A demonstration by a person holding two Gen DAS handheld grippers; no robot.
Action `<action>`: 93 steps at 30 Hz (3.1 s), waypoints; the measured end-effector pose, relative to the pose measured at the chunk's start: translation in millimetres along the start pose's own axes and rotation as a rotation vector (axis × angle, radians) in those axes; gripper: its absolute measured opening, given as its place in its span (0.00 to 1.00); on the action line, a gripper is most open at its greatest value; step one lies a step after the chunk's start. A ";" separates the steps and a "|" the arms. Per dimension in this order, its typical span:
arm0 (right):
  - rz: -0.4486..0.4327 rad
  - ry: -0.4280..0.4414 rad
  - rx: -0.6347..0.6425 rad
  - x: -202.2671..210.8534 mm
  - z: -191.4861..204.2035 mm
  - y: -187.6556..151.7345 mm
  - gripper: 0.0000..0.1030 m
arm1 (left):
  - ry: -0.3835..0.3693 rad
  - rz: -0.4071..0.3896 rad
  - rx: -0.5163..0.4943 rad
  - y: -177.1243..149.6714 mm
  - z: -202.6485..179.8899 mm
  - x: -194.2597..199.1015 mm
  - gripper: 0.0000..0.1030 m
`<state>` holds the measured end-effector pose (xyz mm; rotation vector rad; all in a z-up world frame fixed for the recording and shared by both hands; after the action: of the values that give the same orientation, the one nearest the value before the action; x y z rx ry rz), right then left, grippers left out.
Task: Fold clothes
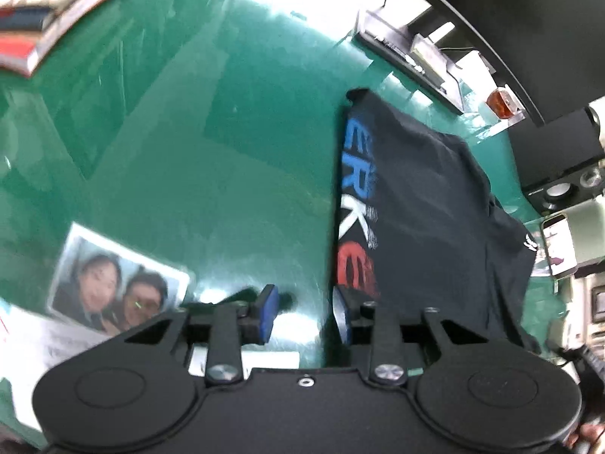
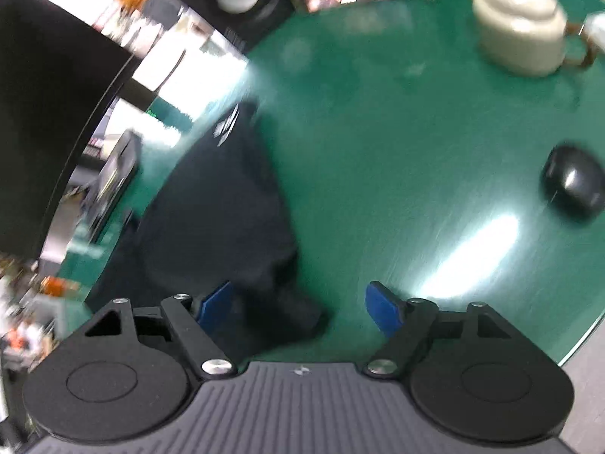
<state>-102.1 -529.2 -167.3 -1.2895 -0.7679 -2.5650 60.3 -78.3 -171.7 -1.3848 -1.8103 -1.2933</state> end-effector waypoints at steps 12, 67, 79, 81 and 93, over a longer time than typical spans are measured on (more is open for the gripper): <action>0.027 0.145 0.133 -20.4 57.8 -1.6 0.75 | -0.149 0.073 -0.260 -10.9 -93.8 -42.7 0.41; 0.036 0.105 0.121 -86.3 72.1 91.4 0.99 | -0.290 0.152 -0.466 2.5 -159.4 -59.4 0.72; 0.160 0.225 0.522 -123.0 129.2 57.8 0.15 | -0.318 0.247 -0.497 -17.7 -185.7 -96.8 0.72; 0.149 0.325 0.652 -111.1 150.0 43.9 0.08 | -0.324 0.251 -0.487 -19.0 -184.9 -97.2 0.74; -0.080 0.069 0.520 -107.0 106.5 92.0 0.20 | -0.325 0.254 -0.500 -20.7 -190.2 -101.5 0.82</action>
<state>71.7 -561.0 -164.9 -1.0126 -1.3755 -2.2247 49.0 -294.2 -185.2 -2.1246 -1.4822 -1.5101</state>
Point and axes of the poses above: each gripper's, at about its wrist camera, not at the fingertips, and x roughly against the way its jaws point, z to its left, y to its top, the point moved 7 cm from there along -x, roughly the way its jaws point, and after that the axes turned 6 degrees about -z, right-handed, at the moved point
